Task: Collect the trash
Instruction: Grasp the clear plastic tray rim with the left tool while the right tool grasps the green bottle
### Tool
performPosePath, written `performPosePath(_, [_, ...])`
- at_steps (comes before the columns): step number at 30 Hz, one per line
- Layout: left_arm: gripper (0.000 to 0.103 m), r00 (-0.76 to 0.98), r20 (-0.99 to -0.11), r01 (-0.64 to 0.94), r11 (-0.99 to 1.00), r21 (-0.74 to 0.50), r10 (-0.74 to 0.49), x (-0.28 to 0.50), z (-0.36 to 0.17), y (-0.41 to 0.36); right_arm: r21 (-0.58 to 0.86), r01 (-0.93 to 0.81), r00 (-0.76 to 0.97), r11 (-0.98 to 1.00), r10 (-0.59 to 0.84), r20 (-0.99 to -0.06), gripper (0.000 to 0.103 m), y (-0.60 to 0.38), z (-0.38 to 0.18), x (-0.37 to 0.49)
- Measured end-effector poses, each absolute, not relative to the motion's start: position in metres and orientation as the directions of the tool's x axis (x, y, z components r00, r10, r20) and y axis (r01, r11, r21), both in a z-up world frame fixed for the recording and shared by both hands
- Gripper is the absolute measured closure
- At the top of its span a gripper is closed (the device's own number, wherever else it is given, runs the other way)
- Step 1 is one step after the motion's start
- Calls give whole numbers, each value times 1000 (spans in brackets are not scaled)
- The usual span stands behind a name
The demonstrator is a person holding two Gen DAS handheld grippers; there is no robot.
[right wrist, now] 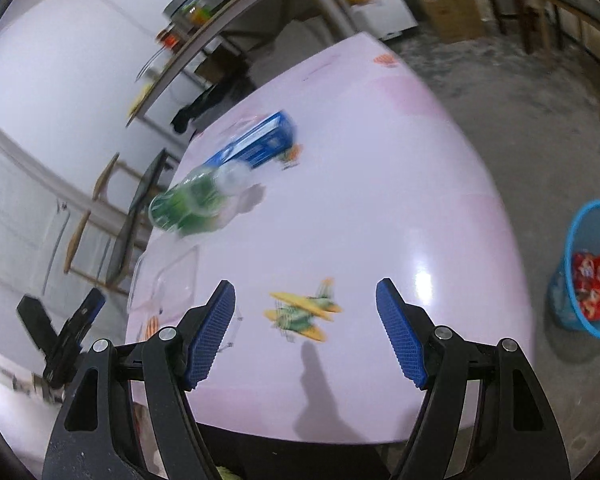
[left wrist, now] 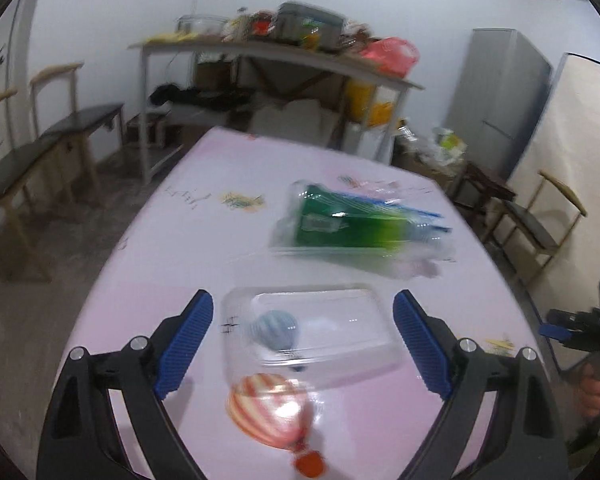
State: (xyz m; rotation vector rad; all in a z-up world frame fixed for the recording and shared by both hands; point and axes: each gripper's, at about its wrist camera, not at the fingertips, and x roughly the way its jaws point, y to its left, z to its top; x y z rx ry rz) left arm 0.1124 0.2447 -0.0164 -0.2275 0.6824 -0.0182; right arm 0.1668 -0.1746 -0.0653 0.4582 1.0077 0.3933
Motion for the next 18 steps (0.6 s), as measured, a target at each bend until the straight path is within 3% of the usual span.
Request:
performPosePath(7, [31,724,-687,-101,974,-203,-68,131,-46,261,464,-244,457,852,523,-719,33,-123,-51,185])
performPosePath(13, [41,710,-697,-103,966,-237,-96,137,-56,264,189,-561,484,806,504,-715,33,-54,-17,206])
performPosePath(18, [51,698,-709,-102,966,-238,-101,136,-60,264,10,-705,468,709,476,-744,34,1,-10,237])
